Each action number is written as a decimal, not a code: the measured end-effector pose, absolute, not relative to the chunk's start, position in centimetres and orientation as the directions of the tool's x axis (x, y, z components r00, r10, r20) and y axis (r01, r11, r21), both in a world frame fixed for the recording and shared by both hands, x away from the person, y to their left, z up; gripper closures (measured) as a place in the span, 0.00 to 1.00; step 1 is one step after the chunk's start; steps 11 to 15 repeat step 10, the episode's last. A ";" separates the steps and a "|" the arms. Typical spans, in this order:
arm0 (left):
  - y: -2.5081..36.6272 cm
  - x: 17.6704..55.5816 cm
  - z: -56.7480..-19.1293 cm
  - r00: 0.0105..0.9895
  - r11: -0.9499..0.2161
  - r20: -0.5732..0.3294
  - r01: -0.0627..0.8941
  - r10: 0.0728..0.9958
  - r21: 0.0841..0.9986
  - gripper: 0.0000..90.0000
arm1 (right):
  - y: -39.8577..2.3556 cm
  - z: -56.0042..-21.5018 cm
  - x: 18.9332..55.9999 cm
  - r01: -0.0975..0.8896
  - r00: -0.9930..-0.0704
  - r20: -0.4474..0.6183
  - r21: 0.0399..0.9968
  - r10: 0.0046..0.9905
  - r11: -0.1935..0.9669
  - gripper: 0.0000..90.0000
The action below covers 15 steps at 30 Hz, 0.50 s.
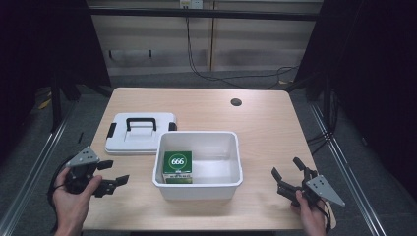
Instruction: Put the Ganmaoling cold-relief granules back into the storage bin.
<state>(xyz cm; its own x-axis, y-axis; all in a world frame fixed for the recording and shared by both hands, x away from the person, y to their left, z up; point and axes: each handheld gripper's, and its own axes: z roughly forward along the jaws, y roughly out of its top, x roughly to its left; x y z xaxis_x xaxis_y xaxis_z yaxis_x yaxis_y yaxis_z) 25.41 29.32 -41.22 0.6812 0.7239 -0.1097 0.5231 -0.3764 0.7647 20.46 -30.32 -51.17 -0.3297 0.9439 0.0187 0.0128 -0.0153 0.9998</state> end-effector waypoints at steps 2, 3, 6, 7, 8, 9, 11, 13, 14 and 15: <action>29.7 24.9 -41.8 0.656 -0.349 -0.123 0.540 0.744 0.766 0.22 | -30.3 -51.2 20.5 0.013 -0.329 0.019 1.000 0.944 -0.016 0.14; 29.8 24.9 -42.2 0.649 -0.335 -0.132 0.544 0.749 0.769 0.22 | -30.3 -51.2 20.5 0.013 -0.327 0.018 1.000 0.945 -0.015 0.14; 29.9 25.2 -43.4 0.635 -0.296 -0.173 0.561 0.753 0.773 0.20 | -30.3 -51.2 20.5 0.011 -0.327 0.018 1.000 0.945 -0.015 0.14; 29.8 25.2 -43.6 0.632 -0.299 -0.181 0.574 0.753 0.762 0.20 | -30.3 -51.2 20.5 0.012 -0.328 0.018 1.000 0.945 -0.015 0.14; 29.7 25.2 -43.9 0.632 -0.305 -0.175 0.575 0.755 0.759 0.20 | -30.3 -51.2 20.5 0.012 -0.329 0.018 1.000 0.944 -0.015 0.14; 29.7 25.2 -44.0 0.631 -0.307 -0.178 0.579 0.755 0.755 0.20 | -30.3 -51.2 20.5 0.012 -0.327 0.017 1.000 0.945 -0.014 0.14; 29.7 25.2 -44.0 0.631 -0.307 -0.178 0.579 0.755 0.755 0.20 | -30.3 -51.2 20.5 0.012 -0.327 0.017 1.000 0.945 -0.014 0.14; 29.7 25.2 -44.0 0.631 -0.307 -0.178 0.579 0.755 0.755 0.20 | -30.3 -51.2 20.5 0.012 -0.327 0.017 1.000 0.945 -0.014 0.14; 29.7 25.2 -44.0 0.631 -0.307 -0.178 0.579 0.755 0.755 0.20 | -30.3 -51.2 20.5 0.012 -0.327 0.017 1.000 0.945 -0.014 0.14; 29.7 25.2 -44.0 0.631 -0.307 -0.178 0.579 0.755 0.755 0.20 | -30.3 -51.2 20.5 0.012 -0.327 0.017 1.000 0.945 -0.014 0.14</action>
